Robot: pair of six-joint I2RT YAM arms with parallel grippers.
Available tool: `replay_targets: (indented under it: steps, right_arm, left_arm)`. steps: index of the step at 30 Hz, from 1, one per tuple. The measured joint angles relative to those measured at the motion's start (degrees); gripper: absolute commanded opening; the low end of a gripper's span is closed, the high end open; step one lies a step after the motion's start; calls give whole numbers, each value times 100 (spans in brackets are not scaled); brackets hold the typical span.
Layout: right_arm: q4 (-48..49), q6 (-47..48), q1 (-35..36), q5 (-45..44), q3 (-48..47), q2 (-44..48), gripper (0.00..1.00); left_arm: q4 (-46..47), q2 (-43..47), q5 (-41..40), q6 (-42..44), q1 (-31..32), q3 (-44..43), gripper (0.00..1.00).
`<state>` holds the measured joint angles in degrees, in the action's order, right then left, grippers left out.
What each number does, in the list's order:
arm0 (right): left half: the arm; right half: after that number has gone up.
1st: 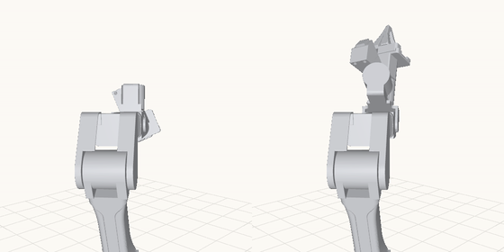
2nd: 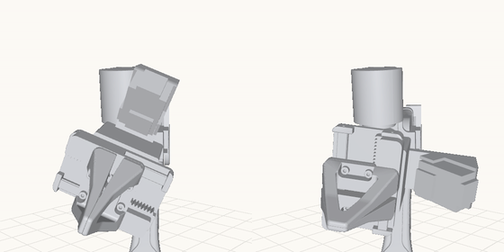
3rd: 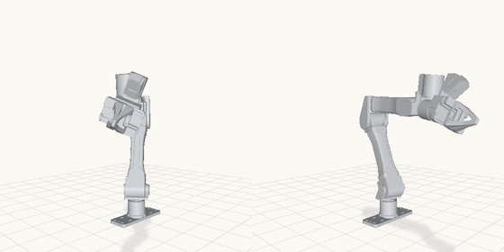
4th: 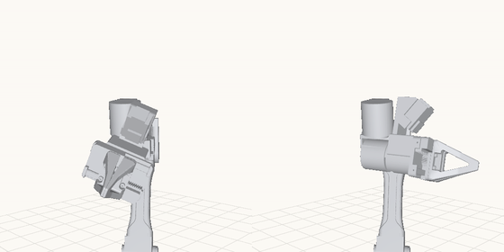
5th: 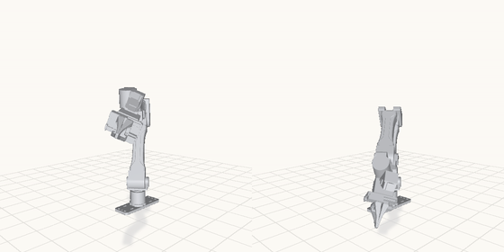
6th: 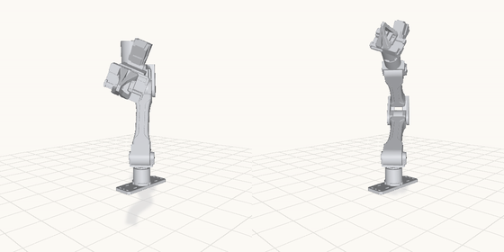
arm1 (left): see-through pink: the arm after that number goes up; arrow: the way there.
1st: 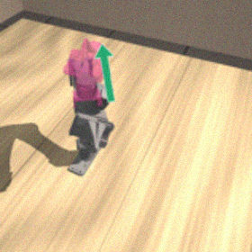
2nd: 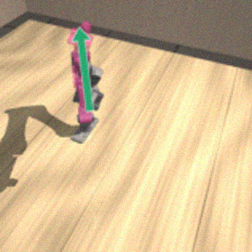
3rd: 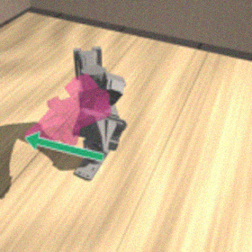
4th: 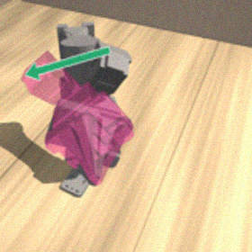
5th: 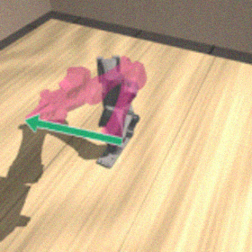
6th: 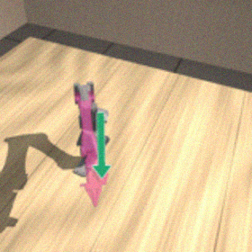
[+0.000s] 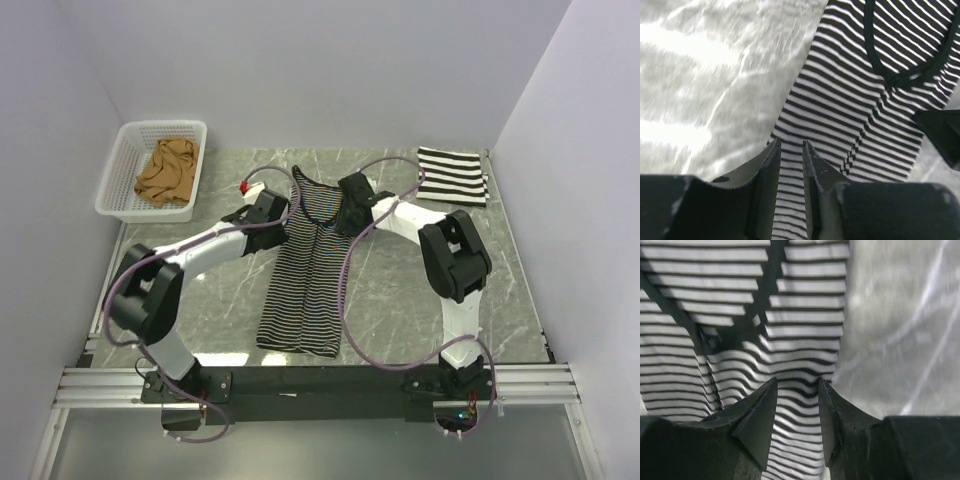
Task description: Fold and stack the tank tops
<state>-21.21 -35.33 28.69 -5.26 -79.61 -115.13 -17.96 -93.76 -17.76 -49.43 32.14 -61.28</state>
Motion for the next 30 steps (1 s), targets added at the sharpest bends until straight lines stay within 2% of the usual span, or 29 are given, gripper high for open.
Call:
replay_targets:
  steps: [8, 20, 24, 29, 30]
  right_arm:
    - [-398, 192, -201, -39, -1060, -739, 43]
    - [-1436, 831, -557, -151, -3713, -2273, 46]
    - [-1298, 986, -623, -127, -3528, -2177, 51]
    - [-1097, 1110, -636, -160, -2719, -1659, 52]
    - [-1080, 1121, -636, -181, -2522, -1523, 53]
  left_arm:
    - [39, -1145, 295, 553, -317, -907, 32]
    - [-107, -2872, 350, 892, -1062, -3335, 33]
    - [-7, -3451, 330, 890, -1344, -4116, 33]
    - [225, -4280, 518, 846, -1650, -5001, 29]
    - [278, -4393, 592, 833, -1696, -5095, 32]
